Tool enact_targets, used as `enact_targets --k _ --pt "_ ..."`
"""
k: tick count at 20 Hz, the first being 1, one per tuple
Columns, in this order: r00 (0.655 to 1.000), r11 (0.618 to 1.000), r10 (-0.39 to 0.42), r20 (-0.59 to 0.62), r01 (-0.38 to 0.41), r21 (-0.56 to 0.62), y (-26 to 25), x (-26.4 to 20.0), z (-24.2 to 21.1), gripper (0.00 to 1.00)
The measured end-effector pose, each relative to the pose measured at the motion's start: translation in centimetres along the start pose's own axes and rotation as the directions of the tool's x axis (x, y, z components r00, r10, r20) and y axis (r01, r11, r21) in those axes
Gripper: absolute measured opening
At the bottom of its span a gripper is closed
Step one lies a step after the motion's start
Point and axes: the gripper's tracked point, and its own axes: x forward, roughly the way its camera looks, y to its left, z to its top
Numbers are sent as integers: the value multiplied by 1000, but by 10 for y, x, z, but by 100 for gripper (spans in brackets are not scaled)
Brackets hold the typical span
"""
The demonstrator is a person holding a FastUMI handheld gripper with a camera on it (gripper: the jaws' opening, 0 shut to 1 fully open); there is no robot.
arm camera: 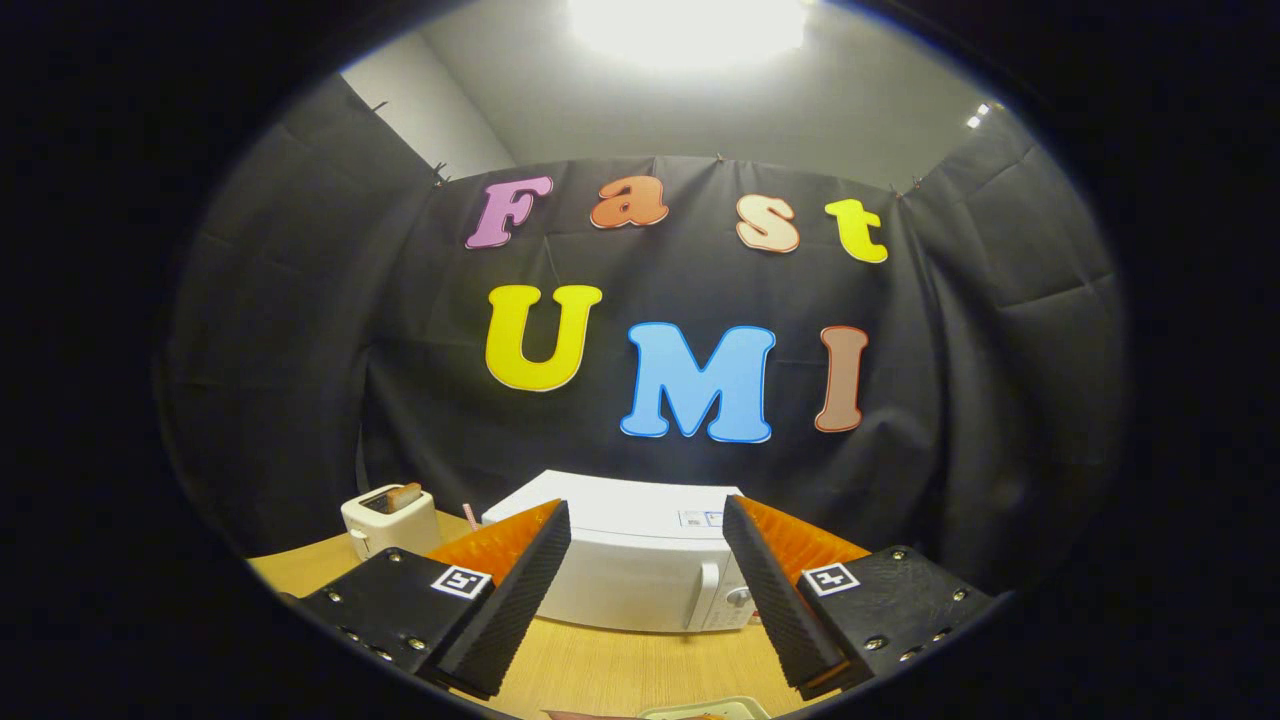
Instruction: Open the microwave, put the food inside, and close the microwave door.
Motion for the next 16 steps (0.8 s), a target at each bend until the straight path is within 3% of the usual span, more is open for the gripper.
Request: enact_targets --k 8,16 --pt "1000 1000 14 -3 -14 7 -4 17 -25 97" --pt "999 1000 8 -48 -7 21 -20 62 -81 97"
